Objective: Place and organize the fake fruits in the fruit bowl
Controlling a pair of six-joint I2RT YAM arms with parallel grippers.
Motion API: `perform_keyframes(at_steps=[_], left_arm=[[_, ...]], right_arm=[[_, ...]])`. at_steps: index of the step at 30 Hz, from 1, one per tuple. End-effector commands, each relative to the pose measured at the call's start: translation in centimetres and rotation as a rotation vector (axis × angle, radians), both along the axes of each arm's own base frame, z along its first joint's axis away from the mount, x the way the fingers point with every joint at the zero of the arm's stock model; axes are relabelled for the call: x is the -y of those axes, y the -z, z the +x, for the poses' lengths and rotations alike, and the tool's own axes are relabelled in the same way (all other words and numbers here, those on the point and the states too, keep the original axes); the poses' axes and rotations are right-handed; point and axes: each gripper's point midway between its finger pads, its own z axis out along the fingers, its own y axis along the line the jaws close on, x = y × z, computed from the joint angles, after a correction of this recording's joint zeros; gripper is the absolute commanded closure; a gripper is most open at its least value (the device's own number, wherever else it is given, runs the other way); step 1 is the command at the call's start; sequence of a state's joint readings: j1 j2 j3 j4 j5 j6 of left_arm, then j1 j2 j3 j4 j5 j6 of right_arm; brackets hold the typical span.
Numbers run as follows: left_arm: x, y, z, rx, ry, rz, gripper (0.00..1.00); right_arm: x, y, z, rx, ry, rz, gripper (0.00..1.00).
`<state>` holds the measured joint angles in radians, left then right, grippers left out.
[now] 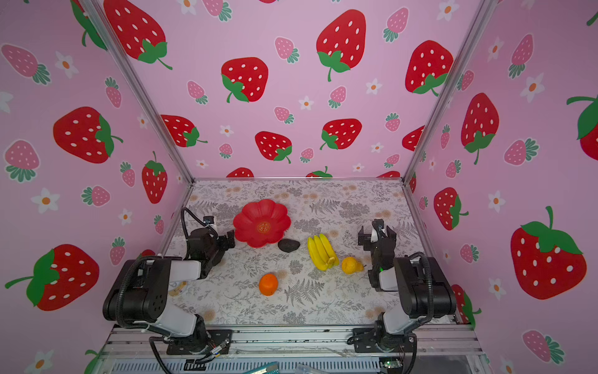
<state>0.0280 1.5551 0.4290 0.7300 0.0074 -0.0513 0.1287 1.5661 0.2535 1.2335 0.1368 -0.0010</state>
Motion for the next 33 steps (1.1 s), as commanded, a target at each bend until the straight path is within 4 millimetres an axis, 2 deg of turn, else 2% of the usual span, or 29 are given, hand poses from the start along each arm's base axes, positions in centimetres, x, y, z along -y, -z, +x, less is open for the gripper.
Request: perform_keyframes(at_steps=[1, 28, 30, 33], left_arm=[[0.0, -2.0, 1.2, 0.063, 0.003, 0.019, 0.01], [-0.1, -2.0, 1.2, 0.064, 0.001, 0.019, 0.01], [-0.6, -2.2, 1.2, 0.070, -0.035, 0.022, 0.01], [-2.7, -3.8, 0.3, 0.086, -0.156, 0.019, 0.00]], right_arm=[[-0.1, -0.8, 0.4, 0.030, -0.008, -0.003, 0.01], [-0.1, -0.8, 0.4, 0.032, -0.008, -0.002, 0.01], [0.3, -1.4, 0.2, 0.052, 0.016, 0.008, 0.01], [1.2, -3.7, -1.6, 0.120, 0.058, 0.024, 0.01]])
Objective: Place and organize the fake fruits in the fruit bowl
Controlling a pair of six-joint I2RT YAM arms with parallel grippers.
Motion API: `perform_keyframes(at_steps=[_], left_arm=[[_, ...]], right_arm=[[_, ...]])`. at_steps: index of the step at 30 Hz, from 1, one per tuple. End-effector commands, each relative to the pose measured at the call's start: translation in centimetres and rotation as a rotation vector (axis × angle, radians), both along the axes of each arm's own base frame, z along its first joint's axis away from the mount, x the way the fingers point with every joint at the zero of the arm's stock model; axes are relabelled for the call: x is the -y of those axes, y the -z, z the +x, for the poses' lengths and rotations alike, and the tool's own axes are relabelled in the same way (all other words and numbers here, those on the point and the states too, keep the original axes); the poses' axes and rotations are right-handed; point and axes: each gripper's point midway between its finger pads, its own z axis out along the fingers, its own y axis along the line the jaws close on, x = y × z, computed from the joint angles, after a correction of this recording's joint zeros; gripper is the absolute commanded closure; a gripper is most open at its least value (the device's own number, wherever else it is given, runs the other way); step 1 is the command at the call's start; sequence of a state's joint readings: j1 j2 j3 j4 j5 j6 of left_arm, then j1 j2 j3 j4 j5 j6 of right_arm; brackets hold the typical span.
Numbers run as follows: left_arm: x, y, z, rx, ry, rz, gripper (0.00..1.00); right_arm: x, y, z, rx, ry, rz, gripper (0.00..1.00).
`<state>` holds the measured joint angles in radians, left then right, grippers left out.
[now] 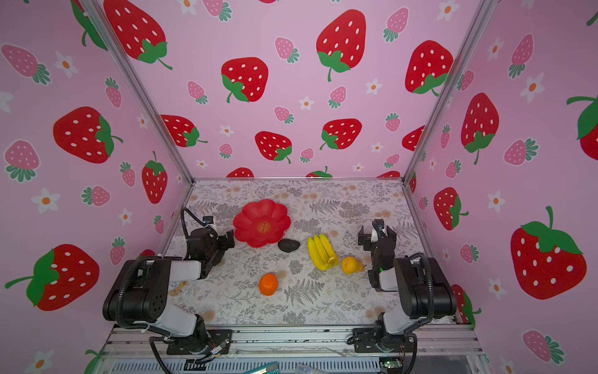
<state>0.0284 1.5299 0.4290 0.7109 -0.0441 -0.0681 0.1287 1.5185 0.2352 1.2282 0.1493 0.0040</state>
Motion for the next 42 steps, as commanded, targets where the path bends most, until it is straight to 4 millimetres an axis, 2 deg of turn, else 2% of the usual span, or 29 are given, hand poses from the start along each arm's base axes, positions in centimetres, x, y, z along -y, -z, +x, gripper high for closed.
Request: perform_keyframes(at_steps=[1, 4, 7, 8, 11, 13, 15, 16, 19, 22, 24, 26, 28, 33, 38, 42], left_arm=[[-2.1, -4.0, 0.0, 0.084, -0.120, 0.021, 0.02], [-2.3, -5.6, -1.4, 0.029, -0.184, 0.105, 0.04], [0.2, -7.4, -2.2, -0.004, -0.162, 0.157, 0.06], [1.3, -7.8, -2.3, -0.024, -0.140, 0.161, 0.06], [8.2, -8.6, -2.5, -0.106, 0.060, 0.147, 0.07], [14.6, -8.8, -3.5, -0.205, 0.264, 0.082, 0.07], [20.9, -8.9, -5.7, -0.289, 0.484, -0.043, 0.10], [23.9, -9.2, -7.3, -0.304, 0.593, -0.083, 0.11], [30.9, -10.1, -12.3, -0.268, 0.861, -0.094, 0.11], [35.7, -9.8, -17.7, -0.208, 1.126, 0.000, 0.10], [37.3, -8.6, -19.7, -0.179, 1.222, 0.060, 0.09], [38.6, -7.6, -20.7, -0.186, 1.281, 0.038, 0.10], [39.7, -7.0, -20.7, -0.169, 1.295, 0.029, 0.11], [41.4, -5.7, -19.2, -0.089, 1.274, 0.056, 0.15], [42.9, -4.2, -17.7, -0.069, 1.269, 0.112, 0.23], [43.8, -3.5, -16.2, -0.042, 1.228, 0.144, 0.23]], right_arm=[[1.0, -4.0, -1.8, 0.131, 0.049, 0.022, 0.01], [0.8, -6.6, -2.7, 0.154, 0.047, 0.093, 0.01], [-1.8, -8.2, -3.0, 0.122, -0.067, 0.153, 0.01], [-2.8, -8.1, -3.1, 0.096, -0.094, 0.163, 0.01], [-6.8, -6.7, -3.3, -0.039, -0.231, 0.177, 0.01], [-9.6, -5.6, -4.2, -0.122, -0.329, 0.175, 0.01], [-11.4, -5.3, -5.8, -0.149, -0.396, 0.190, 0.01], [-11.7, -5.2, -6.6, -0.158, -0.401, 0.208, 0.01], [-11.5, -4.9, -8.7, -0.193, -0.403, 0.295, 0.01], [-11.0, -4.0, -10.5, -0.244, -0.392, 0.363, 0.01], [-10.2, -3.3, -11.3, -0.273, -0.348, 0.414, 0.01], [-9.8, -3.0, -12.0, -0.280, -0.330, 0.466, 0.01], [-9.7, -2.6, -12.5, -0.290, -0.330, 0.502, 0.01], [-9.9, -1.9, -13.2, -0.291, -0.348, 0.542, 0.01], [-10.2, -2.7, -13.3, -0.283, -0.369, 0.560, 0.01], [-10.0, -2.8, -13.4, -0.286, -0.358, 0.550, 0.01]])
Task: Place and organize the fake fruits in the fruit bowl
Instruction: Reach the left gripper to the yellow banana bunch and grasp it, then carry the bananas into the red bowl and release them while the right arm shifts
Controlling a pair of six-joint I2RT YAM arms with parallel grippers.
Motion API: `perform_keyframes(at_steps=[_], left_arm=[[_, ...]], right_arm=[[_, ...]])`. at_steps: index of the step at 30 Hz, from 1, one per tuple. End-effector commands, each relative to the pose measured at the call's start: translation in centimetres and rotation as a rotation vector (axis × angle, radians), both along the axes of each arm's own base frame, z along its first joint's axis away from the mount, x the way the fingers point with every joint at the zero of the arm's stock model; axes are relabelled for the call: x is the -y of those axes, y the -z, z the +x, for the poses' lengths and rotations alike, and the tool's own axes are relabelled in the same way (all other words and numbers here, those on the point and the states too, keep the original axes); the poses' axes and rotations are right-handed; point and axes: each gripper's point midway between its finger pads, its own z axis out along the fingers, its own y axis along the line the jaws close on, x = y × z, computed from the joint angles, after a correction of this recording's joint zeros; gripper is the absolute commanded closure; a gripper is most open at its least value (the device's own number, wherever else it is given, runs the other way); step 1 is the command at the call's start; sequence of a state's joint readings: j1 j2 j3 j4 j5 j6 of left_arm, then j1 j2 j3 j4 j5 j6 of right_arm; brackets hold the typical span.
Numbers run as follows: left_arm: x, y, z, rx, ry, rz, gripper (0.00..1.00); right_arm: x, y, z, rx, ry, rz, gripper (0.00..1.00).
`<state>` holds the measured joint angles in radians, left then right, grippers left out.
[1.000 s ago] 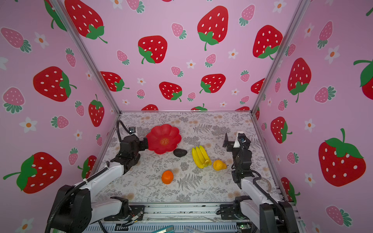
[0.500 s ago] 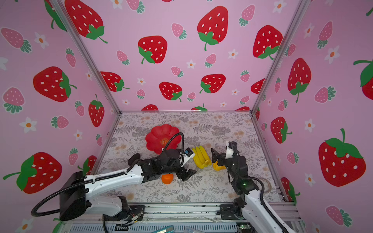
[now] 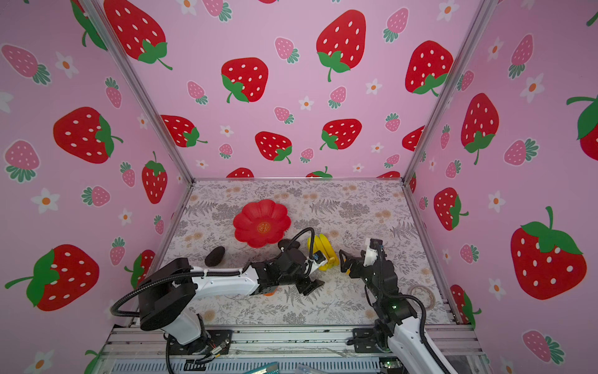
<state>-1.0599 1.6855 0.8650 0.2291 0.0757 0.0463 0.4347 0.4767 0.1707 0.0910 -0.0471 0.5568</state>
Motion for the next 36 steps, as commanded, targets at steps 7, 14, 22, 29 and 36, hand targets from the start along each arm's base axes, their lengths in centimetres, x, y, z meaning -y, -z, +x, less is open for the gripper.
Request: perform_keyframes(at_steps=[7, 14, 22, 29, 36], left_arm=[[3.4, -2.0, 3.7, 0.140, -0.048, -0.052, 0.24], [4.4, 0.0, 4.5, 0.132, -0.030, 0.020, 0.31], [4.3, 1.6, 5.2, 0.125, -0.021, 0.052, 0.43], [4.2, 1.5, 5.4, 0.142, 0.003, 0.033, 0.66], [3.6, -0.6, 5.2, 0.199, 0.044, 0.022, 0.92]], right_arm=[[0.5, -0.5, -0.6, 0.004, 0.021, 0.025, 0.01], [0.7, -0.7, -0.6, 0.012, 0.027, 0.020, 0.01], [0.5, -0.3, -0.5, 0.001, 0.021, 0.017, 0.01], [0.3, -0.1, -0.5, -0.003, 0.016, 0.029, 0.01], [0.6, -0.3, -0.3, 0.002, 0.036, 0.033, 0.01]])
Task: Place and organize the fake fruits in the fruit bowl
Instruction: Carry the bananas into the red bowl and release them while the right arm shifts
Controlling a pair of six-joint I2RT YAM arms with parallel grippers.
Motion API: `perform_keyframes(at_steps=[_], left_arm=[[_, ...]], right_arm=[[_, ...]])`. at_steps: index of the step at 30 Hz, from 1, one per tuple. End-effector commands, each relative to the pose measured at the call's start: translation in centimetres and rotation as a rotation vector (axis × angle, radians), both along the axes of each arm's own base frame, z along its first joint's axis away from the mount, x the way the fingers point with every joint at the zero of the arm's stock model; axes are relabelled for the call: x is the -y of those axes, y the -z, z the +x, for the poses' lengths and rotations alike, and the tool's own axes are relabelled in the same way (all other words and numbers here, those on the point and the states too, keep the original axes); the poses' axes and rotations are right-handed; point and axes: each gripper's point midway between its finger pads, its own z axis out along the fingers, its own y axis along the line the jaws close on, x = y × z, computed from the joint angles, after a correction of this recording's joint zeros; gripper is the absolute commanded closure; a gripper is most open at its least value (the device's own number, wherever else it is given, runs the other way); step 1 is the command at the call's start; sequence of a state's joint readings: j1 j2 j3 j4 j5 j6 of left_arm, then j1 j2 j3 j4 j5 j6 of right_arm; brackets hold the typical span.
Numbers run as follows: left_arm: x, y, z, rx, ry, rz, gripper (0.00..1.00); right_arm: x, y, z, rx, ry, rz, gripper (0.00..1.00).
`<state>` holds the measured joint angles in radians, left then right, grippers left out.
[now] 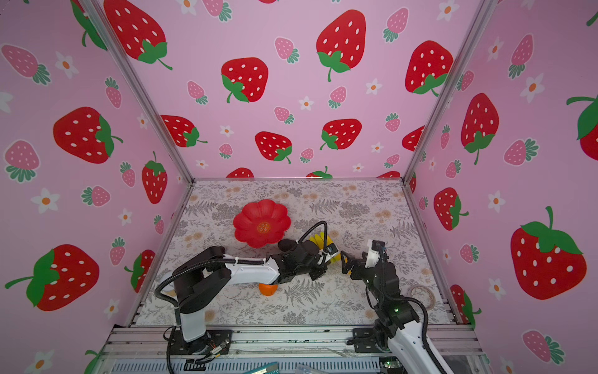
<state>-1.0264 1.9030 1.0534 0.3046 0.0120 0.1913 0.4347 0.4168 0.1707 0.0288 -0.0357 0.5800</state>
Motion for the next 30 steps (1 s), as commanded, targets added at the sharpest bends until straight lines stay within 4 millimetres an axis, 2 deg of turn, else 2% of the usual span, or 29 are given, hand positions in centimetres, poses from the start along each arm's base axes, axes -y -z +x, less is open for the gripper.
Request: perform_keyframes(at_steps=[1, 6, 9, 14, 16, 20, 23, 26, 27, 30], left_arm=[[-0.3, -2.1, -0.1, 0.050, 0.043, -0.009, 0.92], [-1.4, -5.4, 1.1, 0.093, 0.031, -0.056, 0.91], [-2.8, -7.9, 2.2, 0.135, -0.006, -0.083, 0.92], [-6.4, -12.3, 4.2, 0.234, -0.101, -0.091, 0.91], [-8.6, -13.1, 5.9, 0.255, -0.188, -0.071, 0.91], [-14.8, -12.8, 10.0, 0.243, -0.429, -0.027, 0.91], [-18.6, -11.6, 11.9, 0.205, -0.551, -0.005, 0.91], [-21.0, -10.2, 13.4, 0.169, -0.637, 0.002, 0.91], [-21.4, -9.8, 13.8, 0.151, -0.653, -0.002, 0.91], [-22.1, -8.5, 15.0, 0.113, -0.686, 0.001, 0.91]], right_arm=[[0.2, -0.6, 0.2, 0.021, 0.019, 0.018, 0.01], [0.1, -2.9, 0.3, 0.090, 0.011, 0.027, 0.01], [-0.5, -3.7, 0.2, 0.123, -0.027, 0.031, 0.01], [-4.1, -4.9, -0.9, 0.192, -0.244, 0.097, 0.01], [-5.0, -5.2, -1.1, 0.200, -0.292, 0.130, 0.01], [-6.6, -5.7, -0.7, 0.201, -0.365, 0.162, 0.01], [-8.3, -6.1, 0.1, 0.185, -0.426, 0.133, 0.01], [-10.4, -6.9, 1.1, 0.197, -0.470, 0.083, 0.01], [-11.3, -6.5, 1.4, 0.187, -0.493, 0.067, 0.01], [-13.8, -7.4, 2.2, 0.213, -0.552, 0.046, 0.01]])
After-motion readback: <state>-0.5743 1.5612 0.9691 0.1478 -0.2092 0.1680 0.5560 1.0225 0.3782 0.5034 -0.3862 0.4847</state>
